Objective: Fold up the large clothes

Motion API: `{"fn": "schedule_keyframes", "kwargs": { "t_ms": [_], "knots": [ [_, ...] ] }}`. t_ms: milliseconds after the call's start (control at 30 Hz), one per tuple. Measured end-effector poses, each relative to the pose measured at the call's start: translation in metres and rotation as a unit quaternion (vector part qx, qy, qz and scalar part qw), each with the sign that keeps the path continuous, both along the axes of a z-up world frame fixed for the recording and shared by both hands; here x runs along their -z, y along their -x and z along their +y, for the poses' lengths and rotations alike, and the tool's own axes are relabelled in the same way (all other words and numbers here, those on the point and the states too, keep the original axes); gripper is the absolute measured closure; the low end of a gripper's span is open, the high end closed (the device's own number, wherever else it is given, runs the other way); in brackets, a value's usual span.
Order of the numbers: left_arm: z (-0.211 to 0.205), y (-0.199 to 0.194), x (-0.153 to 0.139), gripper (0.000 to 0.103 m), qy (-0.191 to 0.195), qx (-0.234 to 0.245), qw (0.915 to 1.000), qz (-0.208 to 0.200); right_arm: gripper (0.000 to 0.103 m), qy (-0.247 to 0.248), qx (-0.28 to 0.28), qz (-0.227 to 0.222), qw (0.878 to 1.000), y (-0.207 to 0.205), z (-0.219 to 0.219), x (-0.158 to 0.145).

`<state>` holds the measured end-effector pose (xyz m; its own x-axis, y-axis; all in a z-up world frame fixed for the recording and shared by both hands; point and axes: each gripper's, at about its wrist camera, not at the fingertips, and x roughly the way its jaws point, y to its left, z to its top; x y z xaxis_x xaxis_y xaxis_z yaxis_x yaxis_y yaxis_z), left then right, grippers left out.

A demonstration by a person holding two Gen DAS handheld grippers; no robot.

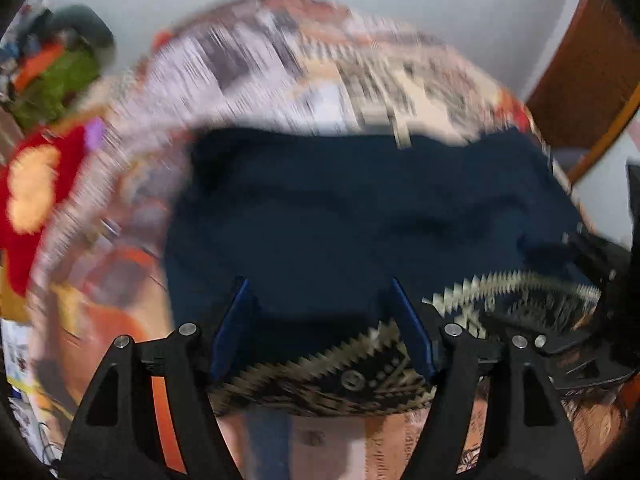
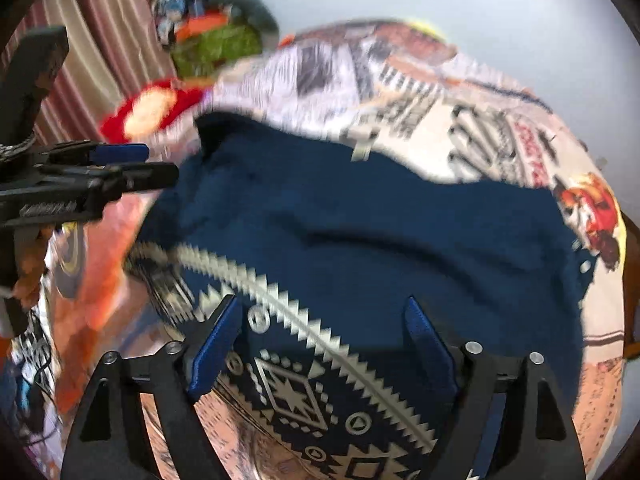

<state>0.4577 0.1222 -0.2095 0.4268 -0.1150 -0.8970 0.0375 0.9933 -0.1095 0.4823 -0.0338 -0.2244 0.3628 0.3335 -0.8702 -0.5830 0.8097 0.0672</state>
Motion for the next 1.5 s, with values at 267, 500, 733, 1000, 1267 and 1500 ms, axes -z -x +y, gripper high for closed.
{"fn": "schedule_keyframes", "kwargs": {
  "t_ms": [267,500,733,1000,1267,1500],
  "knots": [
    [-0.010,-0.002,0.042,0.015,-0.021,-0.029,0.9994,-0.003,0.005,0.012,-0.016,0.003,1.000,0.003,-0.016,0.021],
    [0.004,0.011,0.028,0.015,-0.026,-0.043,0.9987,-0.009,0.004,0.022,-0.019,-0.003,1.000,0.009,-0.018,0.019],
    [0.031,0.046,0.001,0.015,-0.027,-0.084,0.9956,-0.031,0.004,0.051,-0.013,-0.005,0.999,0.018,-0.019,0.013],
    [0.046,0.085,-0.010,0.015,-0.011,-0.115,0.9918,-0.055,0.004,0.088,-0.021,-0.045,0.995,0.032,-0.017,-0.007],
    [0.067,0.106,0.019,0.015,0.155,-0.174,0.9722,-0.019,0.004,0.082,-0.014,-0.118,0.989,0.037,-0.003,-0.035],
    [0.077,0.102,0.062,0.015,0.342,-0.191,0.9202,0.011,0.004,0.089,-0.010,-0.073,0.993,0.018,0.020,-0.006]
  ]
}}
